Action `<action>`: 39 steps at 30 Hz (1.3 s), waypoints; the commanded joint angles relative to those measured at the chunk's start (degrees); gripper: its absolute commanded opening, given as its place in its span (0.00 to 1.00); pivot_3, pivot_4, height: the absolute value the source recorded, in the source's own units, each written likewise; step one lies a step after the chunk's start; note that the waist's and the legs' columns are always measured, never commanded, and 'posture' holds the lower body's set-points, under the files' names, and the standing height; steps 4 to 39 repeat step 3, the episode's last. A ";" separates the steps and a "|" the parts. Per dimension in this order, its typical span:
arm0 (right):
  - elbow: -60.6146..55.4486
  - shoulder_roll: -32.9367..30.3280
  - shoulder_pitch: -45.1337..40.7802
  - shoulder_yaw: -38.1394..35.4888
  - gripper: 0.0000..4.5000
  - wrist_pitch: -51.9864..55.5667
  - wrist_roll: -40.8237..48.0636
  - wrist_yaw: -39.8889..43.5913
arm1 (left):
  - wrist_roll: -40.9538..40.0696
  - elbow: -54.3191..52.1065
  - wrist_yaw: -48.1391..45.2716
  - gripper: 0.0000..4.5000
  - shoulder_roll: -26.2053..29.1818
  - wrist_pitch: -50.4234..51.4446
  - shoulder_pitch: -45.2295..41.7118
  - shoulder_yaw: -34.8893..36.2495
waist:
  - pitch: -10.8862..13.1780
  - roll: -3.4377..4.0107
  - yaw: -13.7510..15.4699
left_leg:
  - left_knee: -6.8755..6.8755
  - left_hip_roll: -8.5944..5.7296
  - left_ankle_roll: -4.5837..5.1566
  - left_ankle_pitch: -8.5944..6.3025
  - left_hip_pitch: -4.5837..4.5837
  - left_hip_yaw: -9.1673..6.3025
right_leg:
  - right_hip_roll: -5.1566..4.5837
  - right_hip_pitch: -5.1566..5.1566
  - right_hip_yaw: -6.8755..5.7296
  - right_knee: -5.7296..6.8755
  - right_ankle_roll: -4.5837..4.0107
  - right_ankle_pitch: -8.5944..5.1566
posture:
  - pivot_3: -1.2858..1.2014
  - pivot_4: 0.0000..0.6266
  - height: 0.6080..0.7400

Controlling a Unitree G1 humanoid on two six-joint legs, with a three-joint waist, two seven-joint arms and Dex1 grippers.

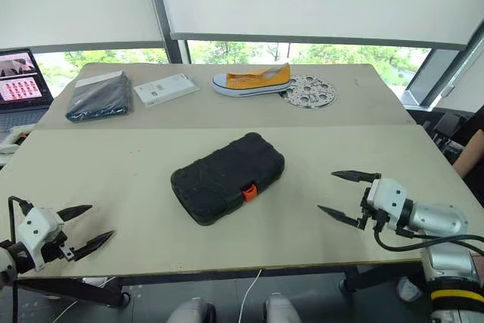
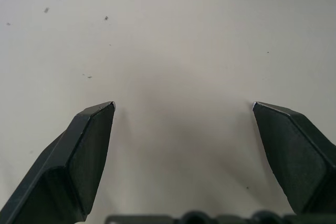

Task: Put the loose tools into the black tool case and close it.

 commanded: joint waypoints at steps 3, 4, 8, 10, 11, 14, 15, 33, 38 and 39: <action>4.33 -1.11 -2.77 -0.13 0.99 -3.08 -0.47 0.20 | -0.36 -3.88 4.66 1.00 -0.18 -0.52 -1.51 1.38 | 0.00 0.00 0.02 | -0.10 -0.08 0.00 0.00 0.00 0.03 | -0.12 0.02 -0.04 0.00 -0.21 0.11 | 0.52 0.24 1.00; 4.33 -1.11 -2.77 -0.13 0.99 -3.08 -0.47 0.20 | -0.36 -3.88 4.66 1.00 -0.18 -0.52 -1.51 1.38 | 0.00 0.00 0.02 | -0.10 -0.08 0.00 0.00 0.00 0.03 | -0.12 0.02 -0.04 0.00 -0.21 0.11 | 0.52 0.24 1.00; 4.33 -1.11 -2.77 -0.13 0.99 -3.08 -0.47 0.20 | -0.36 -3.88 4.66 1.00 -0.18 -0.52 -1.51 1.38 | 0.00 0.00 0.02 | -0.10 -0.08 0.00 0.00 0.00 0.03 | -0.12 0.02 -0.04 0.00 -0.21 0.11 | 0.52 0.24 1.00; 4.33 -1.11 -2.77 -0.13 0.99 -3.08 -0.47 0.20 | -0.36 -3.88 4.66 1.00 -0.18 -0.52 -1.51 1.38 | 0.00 0.00 0.02 | -0.10 -0.08 0.00 0.00 0.00 0.03 | -0.12 0.02 -0.04 0.00 -0.21 0.11 | 0.52 0.24 1.00; 4.33 -1.11 -2.77 -0.13 0.99 -3.08 -0.47 0.20 | -0.36 -3.88 4.66 1.00 -0.18 -0.52 -1.51 1.38 | 0.00 0.00 0.02 | -0.10 -0.08 0.00 0.00 0.00 0.03 | -0.12 0.02 -0.04 0.00 -0.21 0.11 | 0.52 0.24 1.00; 4.33 -1.11 -2.77 -0.13 0.99 -3.08 -0.47 0.20 | -0.36 -3.88 4.66 1.00 -0.18 -0.52 -1.51 1.38 | 0.00 0.00 0.02 | -0.10 -0.08 0.00 0.00 0.00 0.03 | -0.12 0.02 -0.04 0.00 -0.21 0.11 | 0.52 0.24 1.00; 4.33 -1.11 -2.77 -0.13 0.99 -3.08 -0.47 0.20 | -0.36 -3.88 4.66 1.00 -0.18 -0.52 -1.51 1.38 | 0.00 0.00 0.02 | -0.10 -0.08 0.00 0.00 0.00 0.03 | -0.12 0.02 -0.04 0.00 -0.21 0.11 | 0.52 0.24 1.00; 4.33 -1.11 -2.77 -0.13 0.99 -3.08 -0.47 0.20 | -0.36 -3.88 4.66 1.00 -0.18 -0.52 -1.51 1.38 | 0.00 0.00 0.02 | -0.10 -0.08 0.00 0.00 0.00 0.03 | -0.12 0.02 -0.04 0.00 -0.21 0.11 | 0.52 0.24 1.00; 4.33 -1.11 -2.77 -0.13 0.99 -3.08 -0.47 0.20 | -0.36 -3.88 4.66 1.00 -0.18 -0.52 -1.51 1.38 | 0.00 0.00 0.02 | -0.10 -0.08 0.00 0.00 0.00 0.03 | -0.12 0.02 -0.04 0.00 -0.21 0.11 | 0.52 0.24 1.00; 4.33 -1.11 -2.77 -0.13 0.99 -3.08 -0.47 0.20 | -0.36 -3.88 4.66 1.00 -0.18 -0.52 -1.51 1.38 | 0.00 0.00 0.02 | -0.10 -0.08 0.00 0.00 0.00 0.03 | -0.12 0.02 -0.04 0.00 -0.21 0.11 | 0.52 0.24 1.00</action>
